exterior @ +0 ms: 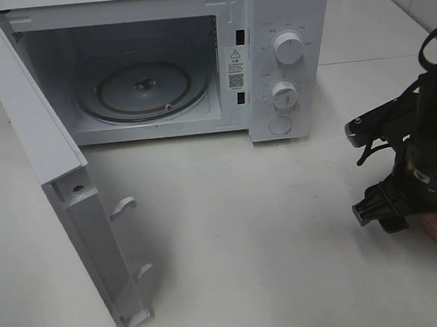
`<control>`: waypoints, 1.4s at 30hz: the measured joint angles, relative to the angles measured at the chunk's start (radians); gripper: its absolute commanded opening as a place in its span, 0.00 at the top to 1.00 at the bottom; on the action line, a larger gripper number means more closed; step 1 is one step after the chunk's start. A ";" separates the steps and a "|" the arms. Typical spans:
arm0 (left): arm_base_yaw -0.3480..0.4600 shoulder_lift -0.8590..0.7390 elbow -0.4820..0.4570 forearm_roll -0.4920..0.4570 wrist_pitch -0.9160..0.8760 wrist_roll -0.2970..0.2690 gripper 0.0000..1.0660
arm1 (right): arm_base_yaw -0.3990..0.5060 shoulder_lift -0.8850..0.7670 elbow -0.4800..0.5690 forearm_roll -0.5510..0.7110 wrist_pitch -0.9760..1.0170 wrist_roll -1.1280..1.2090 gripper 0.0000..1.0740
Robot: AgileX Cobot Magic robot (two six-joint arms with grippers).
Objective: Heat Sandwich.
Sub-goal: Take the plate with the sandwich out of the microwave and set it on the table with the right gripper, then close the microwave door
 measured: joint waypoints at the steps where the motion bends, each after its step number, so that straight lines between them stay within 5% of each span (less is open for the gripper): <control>1: 0.000 0.000 0.000 0.000 0.000 0.000 0.07 | 0.000 -0.013 0.001 0.022 0.000 -0.015 0.29; 22: 0.000 0.000 0.000 0.000 0.000 0.000 0.07 | 0.000 -0.403 0.001 0.365 0.050 -0.401 0.29; 42: 0.000 0.000 0.000 0.000 0.000 0.000 0.07 | 0.000 -0.939 0.002 0.596 0.351 -0.686 0.29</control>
